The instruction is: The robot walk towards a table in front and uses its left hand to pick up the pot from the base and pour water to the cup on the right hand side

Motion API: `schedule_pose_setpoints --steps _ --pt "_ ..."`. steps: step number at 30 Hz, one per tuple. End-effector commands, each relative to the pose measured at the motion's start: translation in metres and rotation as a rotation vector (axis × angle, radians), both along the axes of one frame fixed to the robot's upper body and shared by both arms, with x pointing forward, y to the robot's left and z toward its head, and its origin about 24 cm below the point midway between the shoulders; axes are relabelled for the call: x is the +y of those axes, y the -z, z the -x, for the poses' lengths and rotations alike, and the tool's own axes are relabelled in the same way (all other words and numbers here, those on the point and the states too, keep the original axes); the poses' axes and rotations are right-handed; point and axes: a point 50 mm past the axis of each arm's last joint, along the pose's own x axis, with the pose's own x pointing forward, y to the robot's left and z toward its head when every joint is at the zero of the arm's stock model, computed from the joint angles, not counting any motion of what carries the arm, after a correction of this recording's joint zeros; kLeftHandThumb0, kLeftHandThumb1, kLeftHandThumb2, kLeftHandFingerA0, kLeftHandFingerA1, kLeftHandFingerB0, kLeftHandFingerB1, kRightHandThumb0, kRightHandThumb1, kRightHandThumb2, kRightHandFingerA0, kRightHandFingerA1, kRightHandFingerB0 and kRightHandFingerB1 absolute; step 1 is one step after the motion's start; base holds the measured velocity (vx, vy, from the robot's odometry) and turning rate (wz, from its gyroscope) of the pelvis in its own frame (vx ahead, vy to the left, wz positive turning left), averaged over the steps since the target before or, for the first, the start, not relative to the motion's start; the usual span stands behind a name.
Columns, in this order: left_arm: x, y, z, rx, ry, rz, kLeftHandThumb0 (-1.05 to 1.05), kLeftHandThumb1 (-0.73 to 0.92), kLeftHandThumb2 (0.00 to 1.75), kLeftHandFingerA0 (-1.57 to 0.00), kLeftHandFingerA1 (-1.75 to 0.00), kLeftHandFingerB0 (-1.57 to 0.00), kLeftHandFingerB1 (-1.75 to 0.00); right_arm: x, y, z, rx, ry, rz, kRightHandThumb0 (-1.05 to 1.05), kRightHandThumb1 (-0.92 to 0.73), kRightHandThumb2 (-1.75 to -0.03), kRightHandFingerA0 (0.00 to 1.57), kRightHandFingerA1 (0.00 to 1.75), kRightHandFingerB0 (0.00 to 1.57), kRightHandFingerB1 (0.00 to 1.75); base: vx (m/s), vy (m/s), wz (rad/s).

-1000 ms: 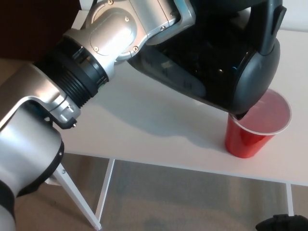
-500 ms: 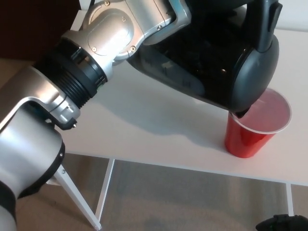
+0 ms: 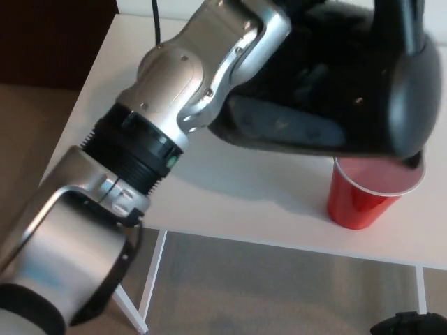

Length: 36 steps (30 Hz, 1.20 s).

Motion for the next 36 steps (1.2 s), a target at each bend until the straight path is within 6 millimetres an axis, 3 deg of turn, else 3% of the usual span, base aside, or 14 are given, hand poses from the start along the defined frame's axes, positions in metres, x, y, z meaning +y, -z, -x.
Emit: schedule_pose_setpoints --steps 1,4,5,11,12,13,15,16,20,21,22,27,31,36 --pt "0.089 -0.015 -0.047 0.709 -0.108 0.879 -0.10 0.71 0.71 -1.17 -1.16 -0.84 -0.84 -0.006 0.003 0.010 0.022 -0.016 0.030 -0.33 -0.66 -0.59 0.67 0.51 0.52 0.44 0.00 0.000 0.00" --pt "0.107 -0.012 -0.051 0.771 -0.085 1.021 -0.11 0.70 0.69 -1.16 -1.16 -0.84 -0.86 -0.006 0.002 0.009 0.021 -0.025 0.032 -0.33 -0.65 -0.59 0.67 0.52 0.52 0.45 0.00 0.000 0.00" --pt "0.110 -0.012 -0.052 0.787 -0.074 1.055 -0.08 0.68 0.73 -1.13 -1.20 -0.83 -0.97 -0.006 0.002 0.009 0.021 -0.025 0.030 -0.33 -0.65 -0.59 0.66 0.52 0.52 0.45 0.00 0.000 0.00" --pt "0.142 -0.003 -0.056 0.859 -0.082 1.252 -0.03 0.67 0.81 -1.11 -1.27 -0.79 -0.85 -0.006 0.004 0.016 0.032 -0.015 0.027 -0.33 -0.66 -0.59 0.67 0.52 0.51 0.44 0.00 0.000 0.00" --pt "0.151 0.002 -0.056 0.874 -0.080 1.302 -0.06 0.68 0.73 -1.08 -1.35 -0.65 -0.64 -0.007 0.006 0.018 0.038 -0.013 0.022 -0.34 -0.66 -0.58 0.67 0.53 0.51 0.44 0.00 0.000 0.00" --pt "0.152 0.003 -0.056 0.877 -0.079 1.310 -0.06 0.68 0.73 -1.08 -1.35 -0.65 -0.64 -0.007 0.007 0.019 0.039 -0.012 0.021 -0.34 -0.66 -0.58 0.67 0.53 0.51 0.44 0.00 0.000 0.00" --pt "0.159 0.010 -0.055 0.881 -0.082 1.329 -0.07 0.69 0.74 -0.98 -1.45 -0.77 -1.04 -0.006 0.009 0.021 0.051 -0.012 0.027 -0.33 -0.65 -0.59 0.70 0.53 0.51 0.44 0.00 0.000 0.00" --pt "0.162 0.013 -0.054 0.884 -0.086 1.328 -0.07 0.69 0.74 -0.98 -1.45 -0.77 -1.04 -0.006 0.010 0.021 0.055 -0.009 0.027 -0.33 -0.65 -0.59 0.70 0.53 0.51 0.44 0.00 0.000 0.00" --pt "0.166 0.026 -0.053 0.905 -0.088 1.388 0.00 0.67 0.81 -0.91 -1.45 -0.75 -0.99 -0.005 0.010 0.021 0.060 -0.006 0.028 -0.33 -0.65 -0.59 0.71 0.53 0.52 0.44 0.00 0.000 0.00" --pt "0.168 0.034 -0.053 0.913 -0.105 1.397 0.03 0.64 0.79 -0.80 -1.49 -0.70 -0.91 -0.004 0.011 0.022 0.060 -0.009 0.025 -0.33 -0.65 -0.59 0.72 0.53 0.52 0.44 0.00 0.000 0.00" --pt "0.169 0.042 -0.052 0.920 -0.122 1.397 0.00 0.67 0.75 -0.90 -1.45 -0.73 -0.95 -0.004 0.011 0.023 0.058 -0.006 0.017 -0.33 -0.66 -0.59 0.70 0.54 0.52 0.45 0.00 0.000 0.00" --pt "0.173 0.062 -0.052 0.953 -0.175 1.393 0.04 0.61 0.81 -1.00 -1.34 -0.78 -1.00 -0.003 0.010 0.021 0.053 -0.011 0.002 -0.33 -0.66 -0.59 0.68 0.53 0.51 0.45 0.00 0.000 0.00" --pt "0.170 0.075 -0.051 0.973 -0.204 1.385 -0.03 0.69 0.71 -0.97 -1.32 -0.77 -0.82 -0.001 0.009 0.017 0.043 -0.017 0.007 -0.33 -0.66 -0.59 0.70 0.53 0.53 0.45 0.00 0.000 0.00" --pt "0.159 0.100 -0.049 1.027 -0.229 1.393 -0.07 0.70 0.69 -0.82 -1.45 -0.71 -0.94 -0.001 0.006 0.014 0.034 -0.044 0.022 -0.33 -0.66 -0.59 0.71 0.56 0.52 0.45 0.00 0.000 0.00"
